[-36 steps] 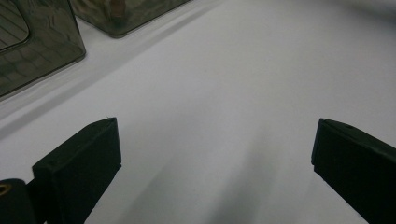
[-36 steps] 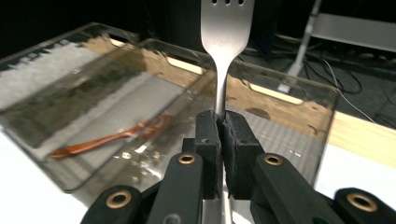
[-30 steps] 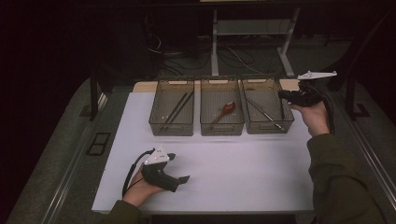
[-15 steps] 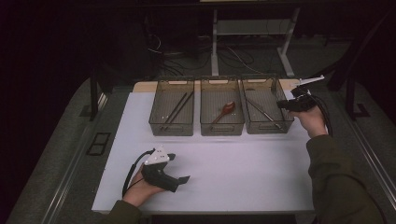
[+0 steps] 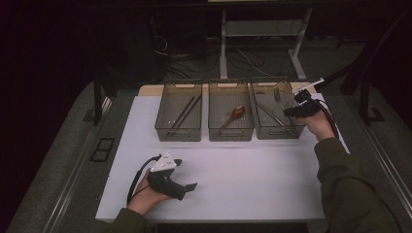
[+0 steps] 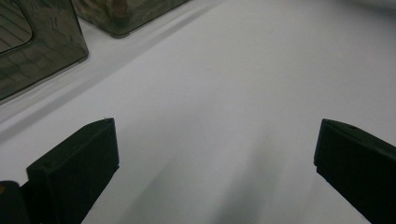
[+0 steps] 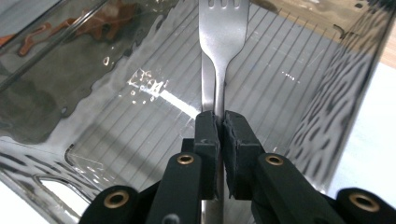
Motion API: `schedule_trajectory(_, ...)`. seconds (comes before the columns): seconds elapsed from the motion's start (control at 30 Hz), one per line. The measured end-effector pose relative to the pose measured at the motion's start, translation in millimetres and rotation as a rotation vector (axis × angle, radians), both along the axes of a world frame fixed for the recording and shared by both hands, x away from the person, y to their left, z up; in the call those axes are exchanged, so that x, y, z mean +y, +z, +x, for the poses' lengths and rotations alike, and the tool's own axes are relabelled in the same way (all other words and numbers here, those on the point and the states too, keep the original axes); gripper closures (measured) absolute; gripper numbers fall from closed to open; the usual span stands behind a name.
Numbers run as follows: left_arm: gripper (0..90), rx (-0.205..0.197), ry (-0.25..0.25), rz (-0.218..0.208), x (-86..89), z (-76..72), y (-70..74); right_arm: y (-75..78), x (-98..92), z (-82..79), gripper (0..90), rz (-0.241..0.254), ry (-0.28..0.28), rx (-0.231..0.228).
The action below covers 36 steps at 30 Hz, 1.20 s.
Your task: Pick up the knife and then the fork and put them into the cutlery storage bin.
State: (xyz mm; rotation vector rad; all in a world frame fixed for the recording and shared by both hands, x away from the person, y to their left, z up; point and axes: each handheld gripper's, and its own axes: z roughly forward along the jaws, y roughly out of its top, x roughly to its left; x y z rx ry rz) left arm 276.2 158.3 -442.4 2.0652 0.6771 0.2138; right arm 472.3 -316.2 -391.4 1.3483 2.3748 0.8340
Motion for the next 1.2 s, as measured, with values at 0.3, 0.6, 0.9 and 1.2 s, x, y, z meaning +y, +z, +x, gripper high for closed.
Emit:
schedule_trajectory(0.3, 0.0, -0.001, 0.001, 0.001, 0.3, -0.1, 0.1, -5.2, 6.0, 5.0, 73.4, 0.000, 0.011, 0.030)
schedule_trajectory(0.6, 0.0, 0.002, 0.002, -0.006, 1.0, 0.9, 1.2, 0.4, 0.4, 1.0, 55.4, 0.053, -0.022, 0.014)
schedule_trajectory(0.9, 0.0, 0.001, 0.001, -0.015, 0.3, 4.5, 2.0, 14.3, -1.8, -10.6, 40.0, 0.160, -0.011, -0.027)
schedule_trajectory(1.2, 0.0, 0.000, -0.001, -0.014, 0.2, 5.1, 2.1, 20.9, 0.9, -34.6, 36.3, 0.238, 0.037, -0.087)
